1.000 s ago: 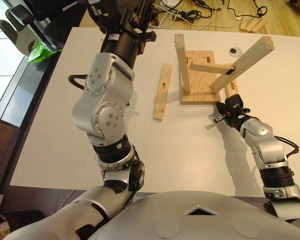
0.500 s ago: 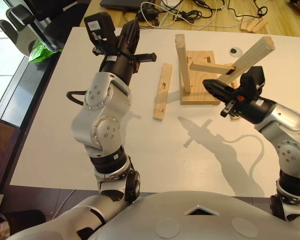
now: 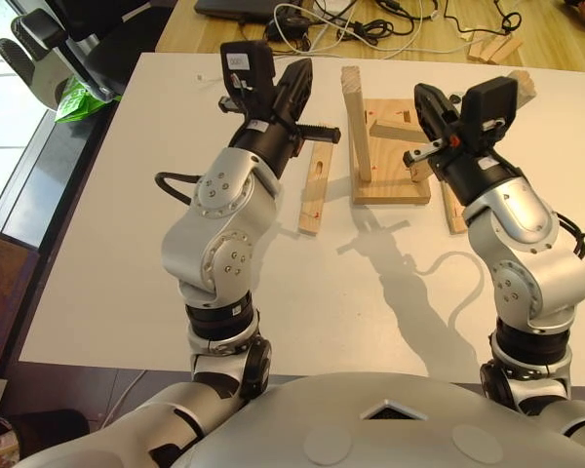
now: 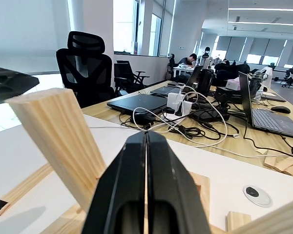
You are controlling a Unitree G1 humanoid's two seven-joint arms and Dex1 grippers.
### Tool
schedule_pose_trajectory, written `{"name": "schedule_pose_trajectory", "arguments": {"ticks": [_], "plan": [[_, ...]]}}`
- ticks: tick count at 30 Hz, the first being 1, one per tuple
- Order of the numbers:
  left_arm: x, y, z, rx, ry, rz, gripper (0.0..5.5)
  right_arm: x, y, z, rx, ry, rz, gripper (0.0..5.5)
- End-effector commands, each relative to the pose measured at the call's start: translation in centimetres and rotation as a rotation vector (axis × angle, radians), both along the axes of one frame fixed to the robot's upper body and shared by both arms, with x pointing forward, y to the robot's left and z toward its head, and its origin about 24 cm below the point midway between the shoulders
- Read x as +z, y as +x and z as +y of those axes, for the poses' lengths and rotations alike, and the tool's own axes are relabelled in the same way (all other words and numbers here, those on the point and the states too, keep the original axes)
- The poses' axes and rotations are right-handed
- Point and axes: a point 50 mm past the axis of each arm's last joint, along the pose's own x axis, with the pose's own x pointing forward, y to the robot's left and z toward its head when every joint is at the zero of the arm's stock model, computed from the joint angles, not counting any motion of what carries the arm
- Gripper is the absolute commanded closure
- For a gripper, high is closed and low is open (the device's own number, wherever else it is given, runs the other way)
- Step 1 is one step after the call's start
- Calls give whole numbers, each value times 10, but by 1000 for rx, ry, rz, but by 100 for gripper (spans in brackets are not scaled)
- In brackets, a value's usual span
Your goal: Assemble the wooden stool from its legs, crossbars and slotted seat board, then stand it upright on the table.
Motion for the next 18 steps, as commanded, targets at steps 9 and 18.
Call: {"name": "schedule_pose_trajectory", "arguments": {"ticks": [9,18], "plan": [[-2,3,-6,-13,12,23,545,-21,6,16,-9,-91,62,550],[-2,1,-17,-62,3,35,545,-31,17,14,-48,-125,94,550]]}}
